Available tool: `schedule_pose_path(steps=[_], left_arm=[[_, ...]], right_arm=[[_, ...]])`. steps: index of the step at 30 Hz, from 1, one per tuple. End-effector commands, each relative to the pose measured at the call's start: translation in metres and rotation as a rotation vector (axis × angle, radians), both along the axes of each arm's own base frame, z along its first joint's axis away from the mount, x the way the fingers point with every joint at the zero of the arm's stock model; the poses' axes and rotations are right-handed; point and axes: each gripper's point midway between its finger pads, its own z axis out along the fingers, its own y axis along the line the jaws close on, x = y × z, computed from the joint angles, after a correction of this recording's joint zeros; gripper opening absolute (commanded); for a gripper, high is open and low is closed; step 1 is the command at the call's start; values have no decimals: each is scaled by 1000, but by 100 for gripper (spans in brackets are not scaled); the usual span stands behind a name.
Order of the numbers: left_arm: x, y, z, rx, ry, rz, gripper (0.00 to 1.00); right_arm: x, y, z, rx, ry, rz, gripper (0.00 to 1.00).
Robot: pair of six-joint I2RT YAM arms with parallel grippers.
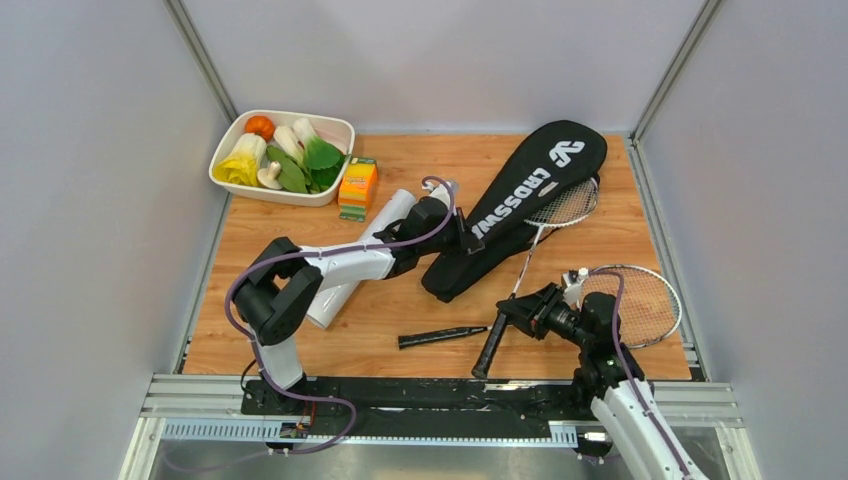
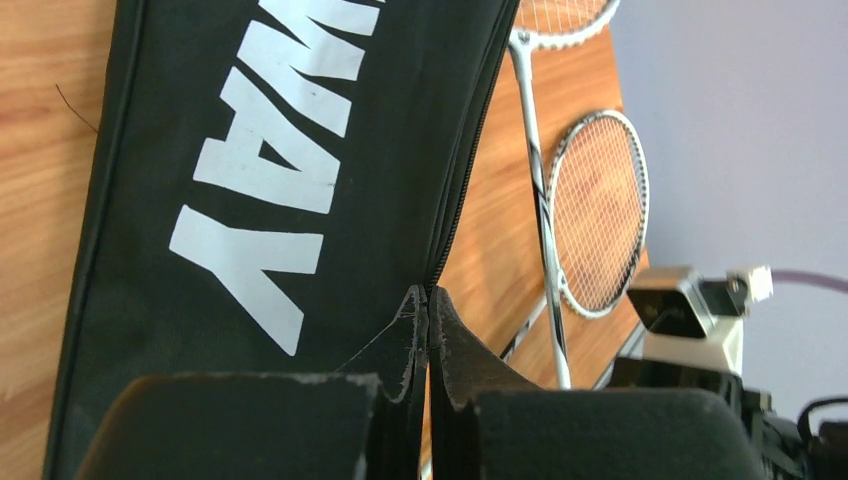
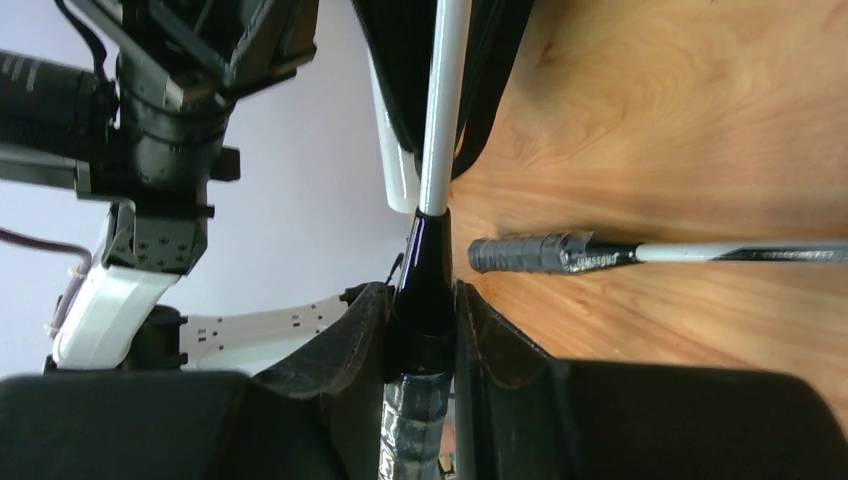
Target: Pack up the badminton gear
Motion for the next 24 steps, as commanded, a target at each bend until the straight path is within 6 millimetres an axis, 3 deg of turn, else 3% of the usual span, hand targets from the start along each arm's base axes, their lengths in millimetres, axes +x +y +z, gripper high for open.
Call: schedule_pose_path(steps=[1,5,12,18,24], left_arm=[[-18,-4,38,-74,-70,-70,0],[-26,-2,37,-63,-88,-103,0],[-32,-7,39,-56,-124,-177,0],[-40,-7,37,-57,-118,-215,0],[-51,2,28,-55,-106,-230,0]], right_arm=[[34,-5,21,-44,-201,-82,0],[44,3,26,-61,-237,-28,0],[38,15,32,-54,-271,96,0],[67,4,25,-127,-266,-24,0],[98,5,23,-150,-252,-65,0]])
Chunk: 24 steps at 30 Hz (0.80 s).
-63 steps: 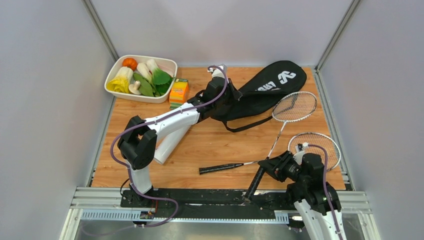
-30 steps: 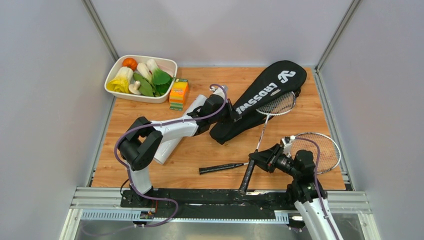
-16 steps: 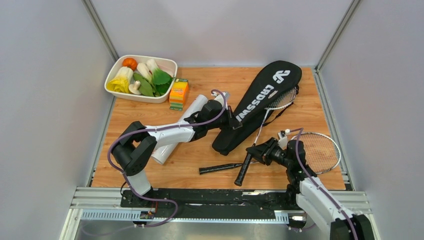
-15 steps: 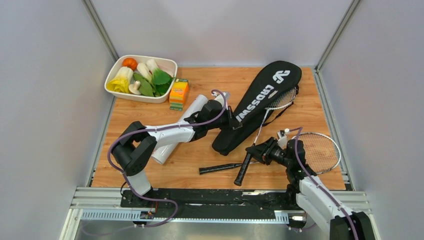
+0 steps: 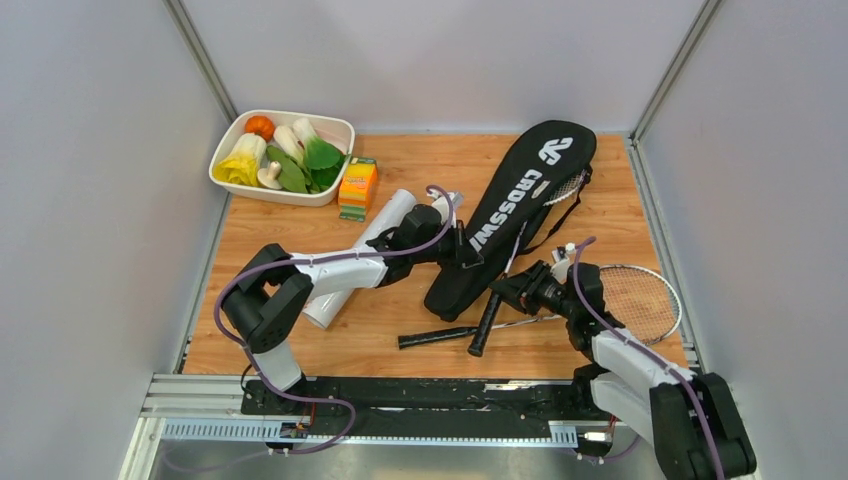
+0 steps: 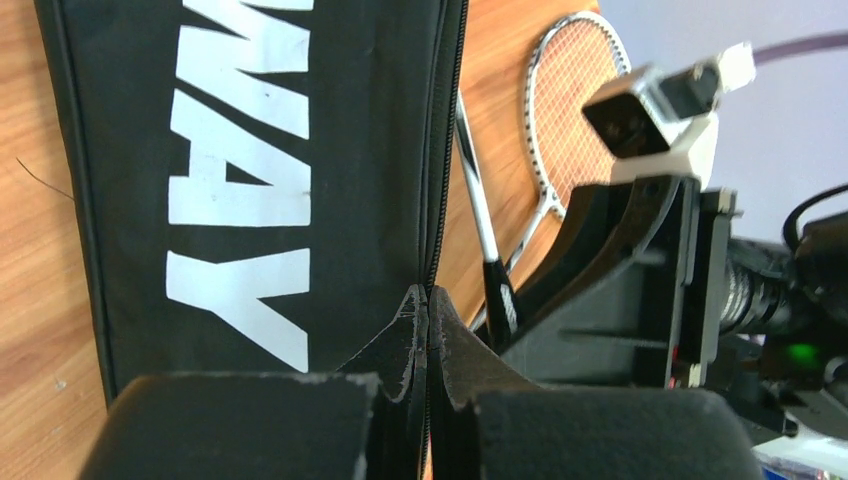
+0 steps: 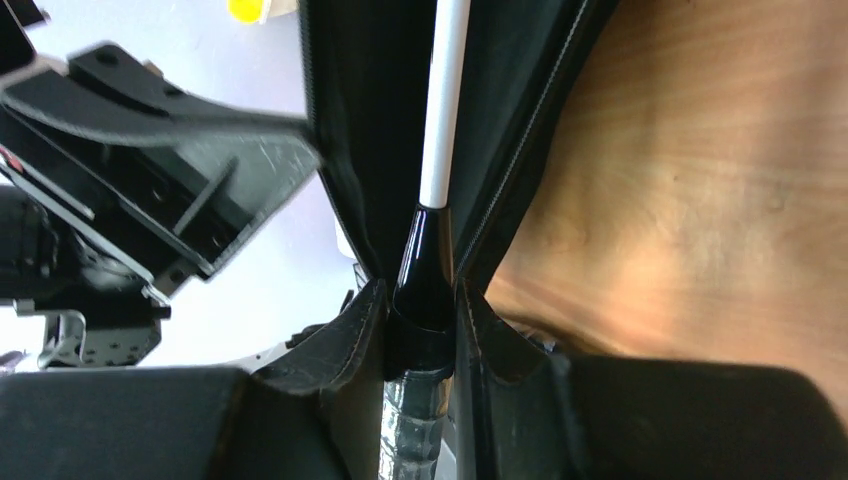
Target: Pack up the badminton gear
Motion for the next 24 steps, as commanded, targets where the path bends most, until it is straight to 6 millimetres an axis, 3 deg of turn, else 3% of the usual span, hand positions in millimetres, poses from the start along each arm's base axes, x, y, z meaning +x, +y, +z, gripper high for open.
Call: schedule_pose_path(steps=[1,19,24], left_arm=[[-12,0,26,-63,-59,-55,0],[-36,1,53,-219,26,-74,0],[-36,7,43,-193,49,-40,0]], right_arm=[[46,0,44,-12,-219,-52,0],[117,-16,21,-118,-184,-243,0],[130,-12,21,-68,-158,-271,0]])
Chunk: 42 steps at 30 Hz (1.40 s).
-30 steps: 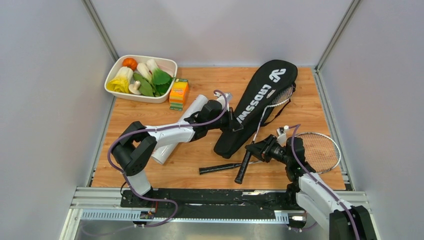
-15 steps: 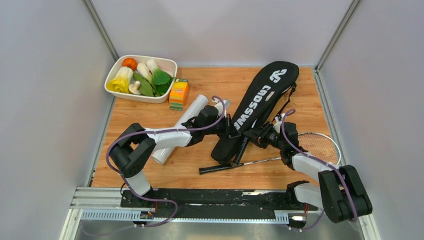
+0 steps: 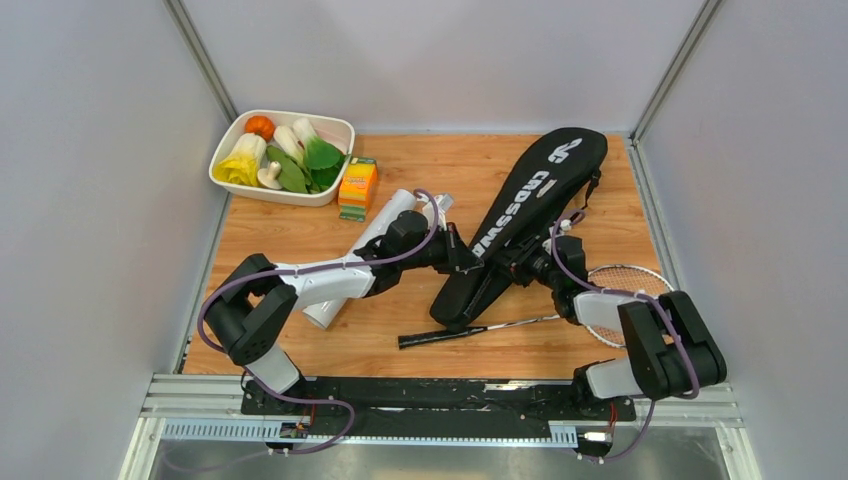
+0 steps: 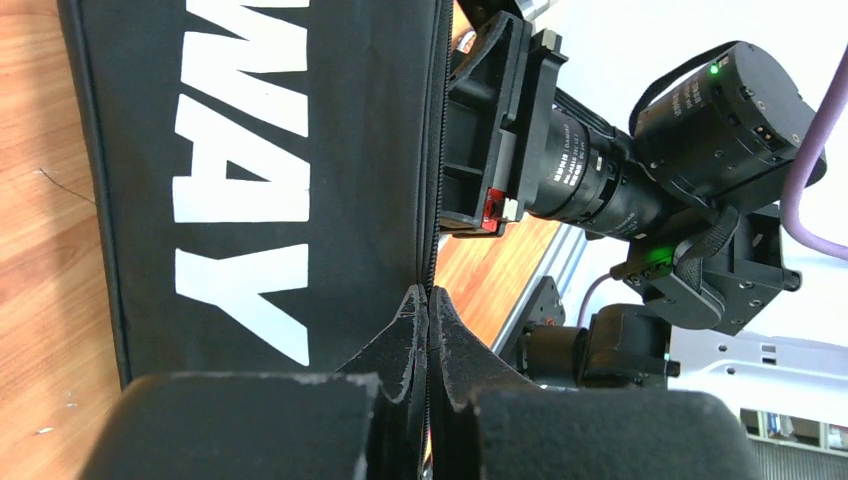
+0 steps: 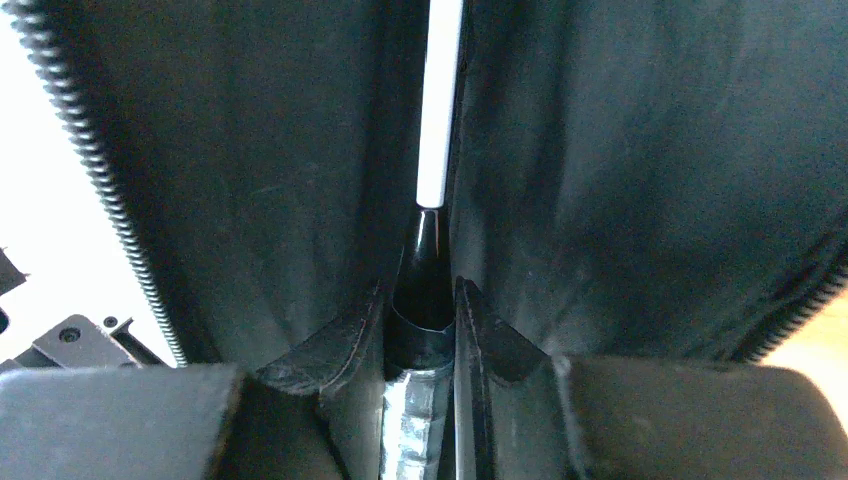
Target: Pack up the badminton gear
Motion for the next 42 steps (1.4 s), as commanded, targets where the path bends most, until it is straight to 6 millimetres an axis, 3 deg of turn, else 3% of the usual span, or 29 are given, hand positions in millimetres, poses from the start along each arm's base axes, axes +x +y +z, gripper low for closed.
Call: schedule_pose_path(steps=[1,7,11,15,18,23,27,29,32,34,40,42], left_arm=[[-11,1,16,-52,4,-13,0],[-10,4,5,-26,30,12,0],[4,13,-10,64,8,79,0],[8,13,-21,96,9,93,0],[9,10,-28,98,27,90,0],[9,9,-25,79,29,94,0],[6,5,-16,21,29,78,0],[7,6,-21,40,32,86,0],[11,13,-32,98,21,113,0],[17,16,-37,133,5,135,0],[34,22,-46,253,-44,170,0],[37,22,-48,277,-52,168,0]], right_arm=[[46,-7,40,35,-155,-117,0],[68,-6,29,4,-144,-163,0],[81,8,14,-19,-129,-110,1],[86,12,-5,-55,-82,-97,11],[86,8,-9,-66,-66,-129,16],[94,3,-6,-109,-57,-201,15],[108,14,-6,-111,-54,-184,13],[113,19,-8,-106,-52,-170,14],[116,24,-10,-131,-50,-130,23],[112,24,-8,-167,-40,-104,35],[76,3,-7,-286,63,-85,62],[59,-6,-6,-319,120,-80,66]])
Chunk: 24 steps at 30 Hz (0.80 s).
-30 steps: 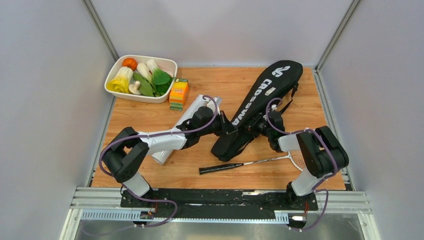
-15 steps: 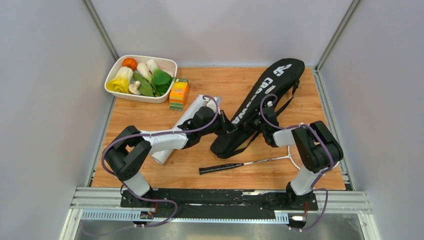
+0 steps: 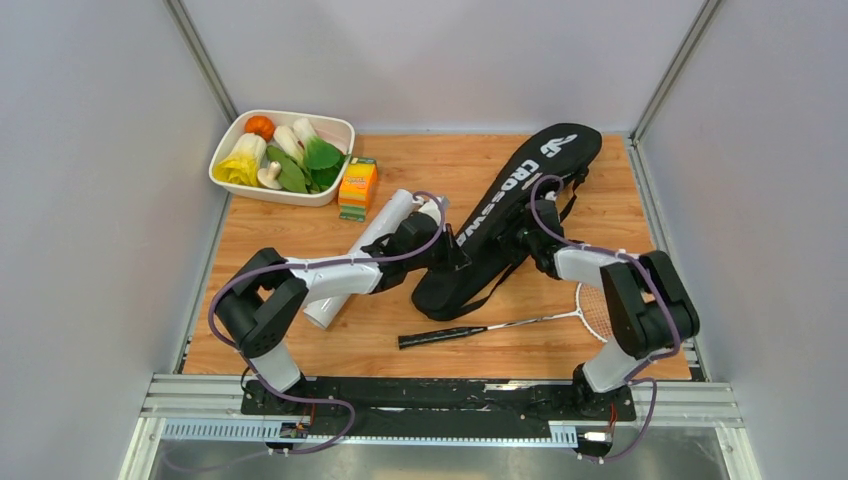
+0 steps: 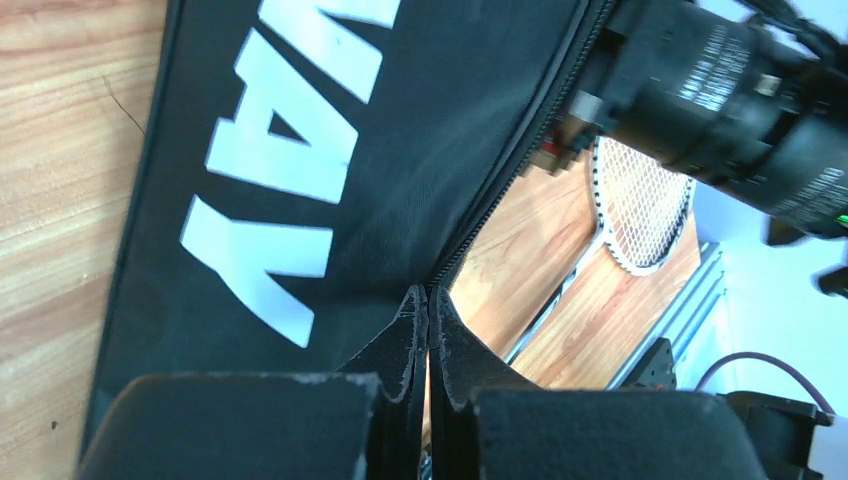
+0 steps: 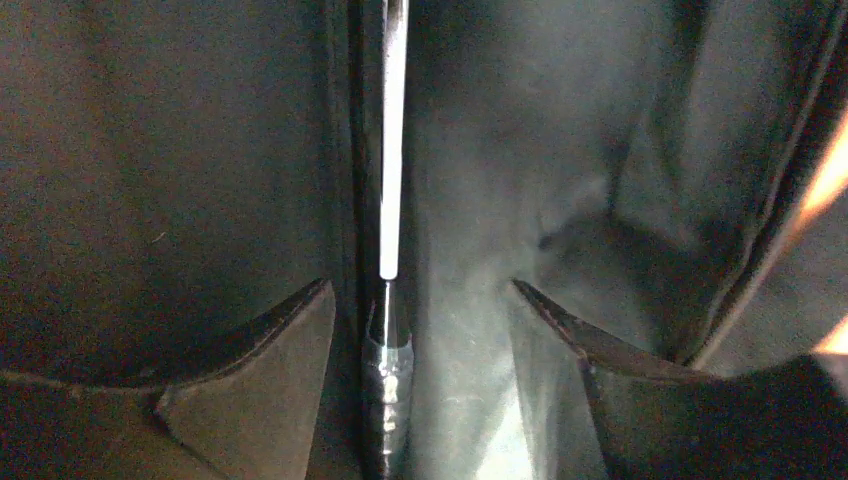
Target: Pack up the badminton gear
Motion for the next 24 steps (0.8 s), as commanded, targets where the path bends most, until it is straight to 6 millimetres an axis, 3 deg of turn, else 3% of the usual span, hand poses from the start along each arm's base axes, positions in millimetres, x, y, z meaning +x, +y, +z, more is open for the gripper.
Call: schedule_pose_path(steps=[1,7,10,12,13,14,17,20,24], left_arm=[[6,0,-3,87,-37,-22,0],[6,-1,-2,113,-48,-50,12],[6,-2,8,115,-77,-72,18],[4,-2,18,115,-115,-105,27],[3,-1,21,126,-141,-128,41],[1,0,32,119,-168,-146,46],[-6,10,52,179,-263,-224,53],[-24,24,80,242,-379,-338,55],[-62,46,83,350,-447,-508,56]], right_arm=[[-21,-21,28,-81,17,-11,67],[-67,-47,49,-71,55,-96,68],[-85,-65,57,-86,93,-192,68],[-96,-79,62,-108,113,-264,68],[-101,-83,64,-118,120,-276,68],[-105,-87,67,-126,118,-286,68],[-113,-94,78,-159,74,-272,67],[-122,-101,86,-188,24,-260,67],[-132,-107,97,-188,-47,-264,67]])
